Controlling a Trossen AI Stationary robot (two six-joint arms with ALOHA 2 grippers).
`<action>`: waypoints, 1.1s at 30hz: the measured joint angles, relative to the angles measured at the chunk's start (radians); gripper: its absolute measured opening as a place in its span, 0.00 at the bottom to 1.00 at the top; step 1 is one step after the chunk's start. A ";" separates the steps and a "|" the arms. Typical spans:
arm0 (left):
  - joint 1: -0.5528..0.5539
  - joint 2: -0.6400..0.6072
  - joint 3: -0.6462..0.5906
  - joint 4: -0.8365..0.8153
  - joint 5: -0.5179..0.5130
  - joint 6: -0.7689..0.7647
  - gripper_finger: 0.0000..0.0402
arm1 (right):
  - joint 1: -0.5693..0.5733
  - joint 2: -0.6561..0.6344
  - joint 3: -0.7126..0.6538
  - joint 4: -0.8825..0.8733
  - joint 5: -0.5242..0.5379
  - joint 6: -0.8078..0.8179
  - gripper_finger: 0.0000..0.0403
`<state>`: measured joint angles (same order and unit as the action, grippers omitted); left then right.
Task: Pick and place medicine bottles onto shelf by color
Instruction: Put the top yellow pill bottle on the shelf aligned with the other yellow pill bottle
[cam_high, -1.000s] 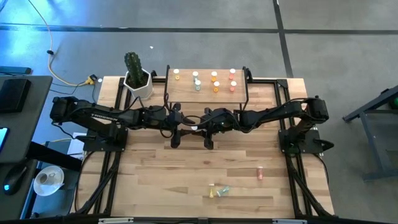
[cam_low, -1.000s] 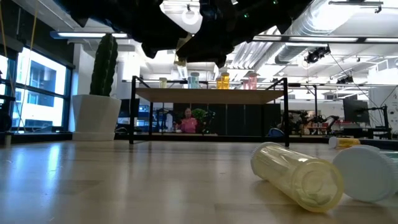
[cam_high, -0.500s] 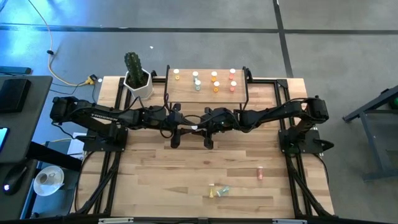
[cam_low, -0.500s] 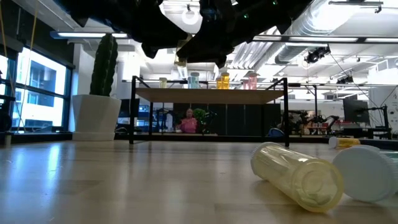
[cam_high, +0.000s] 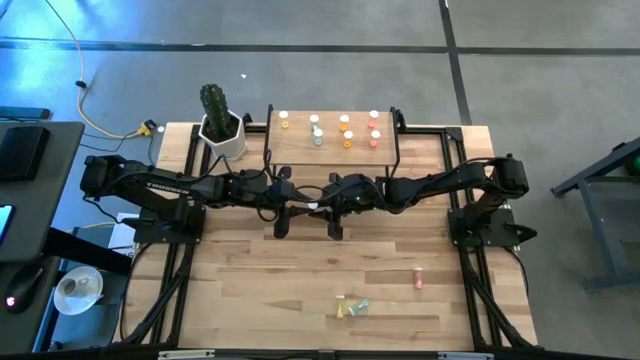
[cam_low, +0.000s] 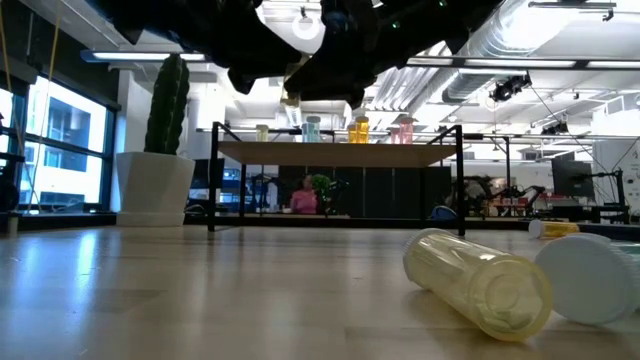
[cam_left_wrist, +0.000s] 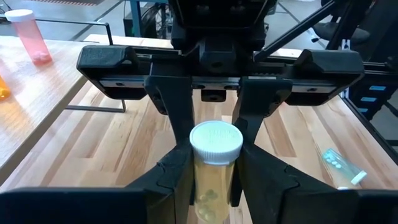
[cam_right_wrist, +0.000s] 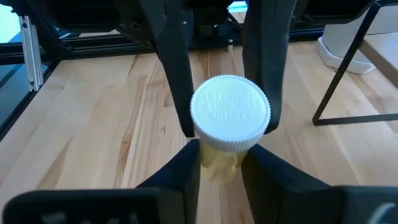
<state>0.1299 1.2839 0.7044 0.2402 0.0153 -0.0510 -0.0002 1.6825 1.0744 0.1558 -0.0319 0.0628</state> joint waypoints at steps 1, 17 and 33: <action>0.000 0.000 0.000 0.000 0.000 0.001 0.27 | 0.000 0.000 0.000 0.000 0.001 0.002 0.24; 0.001 -0.010 0.000 -0.004 -0.100 0.010 0.27 | -0.028 -0.093 0.000 -0.137 0.005 0.012 0.48; 0.087 -0.227 -0.013 -0.065 -0.389 0.134 0.27 | -0.105 -0.302 0.000 -0.304 0.005 0.000 0.48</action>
<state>0.2167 1.0564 0.6909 0.1750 -0.3736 0.0827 -0.1048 1.3809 1.0740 -0.1486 -0.0265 0.0626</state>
